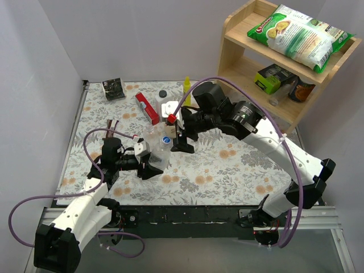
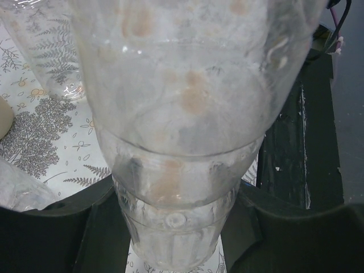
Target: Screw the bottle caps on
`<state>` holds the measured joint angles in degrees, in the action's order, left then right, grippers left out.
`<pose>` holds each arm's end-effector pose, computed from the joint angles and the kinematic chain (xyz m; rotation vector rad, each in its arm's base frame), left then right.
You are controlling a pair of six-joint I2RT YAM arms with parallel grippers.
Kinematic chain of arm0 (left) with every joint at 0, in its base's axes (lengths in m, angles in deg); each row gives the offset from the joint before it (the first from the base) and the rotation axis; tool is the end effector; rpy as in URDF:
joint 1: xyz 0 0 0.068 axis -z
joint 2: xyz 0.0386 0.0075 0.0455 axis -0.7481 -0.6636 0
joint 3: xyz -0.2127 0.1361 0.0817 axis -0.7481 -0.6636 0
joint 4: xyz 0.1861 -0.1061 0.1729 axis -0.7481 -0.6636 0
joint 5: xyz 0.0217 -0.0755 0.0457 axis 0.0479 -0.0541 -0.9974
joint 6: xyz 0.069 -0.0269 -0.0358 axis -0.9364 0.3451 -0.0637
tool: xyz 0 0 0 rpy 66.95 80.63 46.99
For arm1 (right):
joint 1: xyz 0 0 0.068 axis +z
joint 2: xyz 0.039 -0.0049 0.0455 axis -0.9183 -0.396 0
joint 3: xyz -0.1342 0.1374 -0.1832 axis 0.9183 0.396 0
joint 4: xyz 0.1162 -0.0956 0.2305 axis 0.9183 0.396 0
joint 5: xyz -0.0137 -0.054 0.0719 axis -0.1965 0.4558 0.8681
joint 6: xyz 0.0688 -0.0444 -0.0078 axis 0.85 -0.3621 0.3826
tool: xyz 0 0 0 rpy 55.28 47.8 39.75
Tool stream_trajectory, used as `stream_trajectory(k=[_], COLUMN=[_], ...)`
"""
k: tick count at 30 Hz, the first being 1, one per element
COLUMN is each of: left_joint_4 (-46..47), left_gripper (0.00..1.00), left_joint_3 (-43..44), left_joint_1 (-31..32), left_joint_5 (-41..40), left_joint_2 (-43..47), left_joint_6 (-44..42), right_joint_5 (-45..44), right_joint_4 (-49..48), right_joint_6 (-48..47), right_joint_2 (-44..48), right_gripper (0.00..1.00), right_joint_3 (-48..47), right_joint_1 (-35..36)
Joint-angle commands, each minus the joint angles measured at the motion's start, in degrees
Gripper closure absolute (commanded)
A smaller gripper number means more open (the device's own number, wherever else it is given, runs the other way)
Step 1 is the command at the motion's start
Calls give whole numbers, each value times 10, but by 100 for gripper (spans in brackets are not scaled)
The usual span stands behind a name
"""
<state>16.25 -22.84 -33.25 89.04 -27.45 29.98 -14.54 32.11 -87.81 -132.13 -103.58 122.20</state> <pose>0.1757 -0.1125 0.1982 0.6059 2.0222 -1.4658 0.1739 0.3066 0.4366 -1.6470 1.3584 0.7138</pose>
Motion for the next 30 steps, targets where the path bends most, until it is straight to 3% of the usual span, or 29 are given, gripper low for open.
stream_trajectory(k=[1, 7, 30], left_joint_4=[-11, -21, 7], left_gripper=[100, 100, 100], left_joint_3=[32, 39, 52], left_joint_1=[0, 0, 0], left_joint_5=[18, 23, 18], left_joint_2=[-8, -10, -34], left_joint_6=[6, 3, 45], right_joint_5=[79, 84, 45], right_joint_4=[-118, -151, -136], right_joint_6=[-15, -8, -48], right_joint_2=[5, 5, 19], right_gripper=[5, 5, 5], right_joint_3=[48, 80, 123], right_joint_1=[6, 10, 37])
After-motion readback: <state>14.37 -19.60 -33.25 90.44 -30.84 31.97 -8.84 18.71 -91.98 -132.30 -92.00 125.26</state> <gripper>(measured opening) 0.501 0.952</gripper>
